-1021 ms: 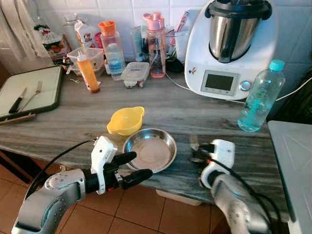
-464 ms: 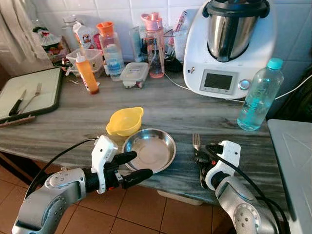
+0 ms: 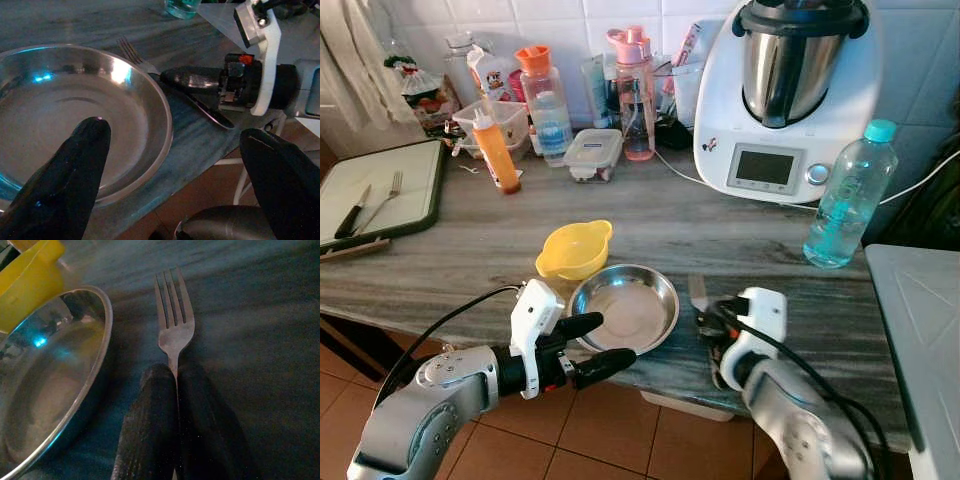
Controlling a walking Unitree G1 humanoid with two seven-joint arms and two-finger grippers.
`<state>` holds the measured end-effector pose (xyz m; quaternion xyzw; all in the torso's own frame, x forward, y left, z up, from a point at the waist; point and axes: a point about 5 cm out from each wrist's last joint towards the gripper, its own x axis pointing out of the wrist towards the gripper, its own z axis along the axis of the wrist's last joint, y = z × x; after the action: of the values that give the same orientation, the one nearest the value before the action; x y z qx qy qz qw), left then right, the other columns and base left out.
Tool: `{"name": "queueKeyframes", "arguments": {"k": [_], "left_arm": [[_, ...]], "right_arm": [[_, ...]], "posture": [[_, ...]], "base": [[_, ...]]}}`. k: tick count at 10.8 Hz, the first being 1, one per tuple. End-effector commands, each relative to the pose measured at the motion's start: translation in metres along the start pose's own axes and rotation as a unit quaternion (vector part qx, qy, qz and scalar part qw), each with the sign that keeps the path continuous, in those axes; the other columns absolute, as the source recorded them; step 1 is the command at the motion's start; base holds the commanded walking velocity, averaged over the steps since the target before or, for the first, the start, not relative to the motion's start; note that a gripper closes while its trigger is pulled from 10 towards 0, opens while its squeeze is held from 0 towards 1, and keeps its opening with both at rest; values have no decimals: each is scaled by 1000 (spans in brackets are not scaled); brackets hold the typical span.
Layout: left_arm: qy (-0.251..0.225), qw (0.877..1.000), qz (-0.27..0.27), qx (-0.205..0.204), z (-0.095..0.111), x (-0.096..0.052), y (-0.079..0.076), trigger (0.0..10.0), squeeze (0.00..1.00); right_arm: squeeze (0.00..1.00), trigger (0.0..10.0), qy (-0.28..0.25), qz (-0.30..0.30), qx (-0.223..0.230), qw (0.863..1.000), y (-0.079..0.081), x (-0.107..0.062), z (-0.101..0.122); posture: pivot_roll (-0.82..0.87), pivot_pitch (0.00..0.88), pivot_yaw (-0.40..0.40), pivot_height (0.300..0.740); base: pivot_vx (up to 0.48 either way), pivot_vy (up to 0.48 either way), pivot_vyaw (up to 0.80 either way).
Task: Setting the table
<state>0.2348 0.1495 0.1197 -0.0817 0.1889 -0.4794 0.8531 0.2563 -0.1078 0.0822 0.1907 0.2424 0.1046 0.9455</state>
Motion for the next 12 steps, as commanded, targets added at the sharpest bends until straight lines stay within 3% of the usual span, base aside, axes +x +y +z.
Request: {"name": "queueKeyframes", "arguments": {"k": [1, 2, 3, 4, 8, 12], "left_arm": [[5, 1000, 1, 10, 2, -1, -1, 10000, 0], [5, 1000, 2, 11, 2, -1, 0, 10000, 0], [5, 1000, 4, 11, 1, -2, 0, 10000, 0], [5, 1000, 3, 11, 1, -2, 0, 10000, 0], [4, 1000, 4, 12, 1, -1, 1, 10000, 0], [3, 1000, 6, 12, 1, -2, 2, 10000, 0]], "right_arm": [[0, 2549, 70, -24, 27, 997, -6, 5, -33], [0, 2353, 67, -32, 28, 997, -7, 6, -32], [1000, 4078, 65, -35, 31, 997, -7, 6, -33], [1000, 10000, 65, -36, 27, 997, -8, 6, -33], [1000, 10000, 56, -27, 10, 998, -8, 7, -28], [1000, 10000, 9, 11, -50, 999, -6, -6, -17]], "posture": [[77, 22, 117, 740], [83, 20, 112, 740], [82, 17, 113, 740], [80, 17, 112, 740], [80, 10, 107, 740], [73, 12, 100, 740]], "base": [[0, 0, 0], [0, 0, 0], [0, 0, 0], [0, 0, 0], [0, 0, 0], [0, 0, 0]]}}
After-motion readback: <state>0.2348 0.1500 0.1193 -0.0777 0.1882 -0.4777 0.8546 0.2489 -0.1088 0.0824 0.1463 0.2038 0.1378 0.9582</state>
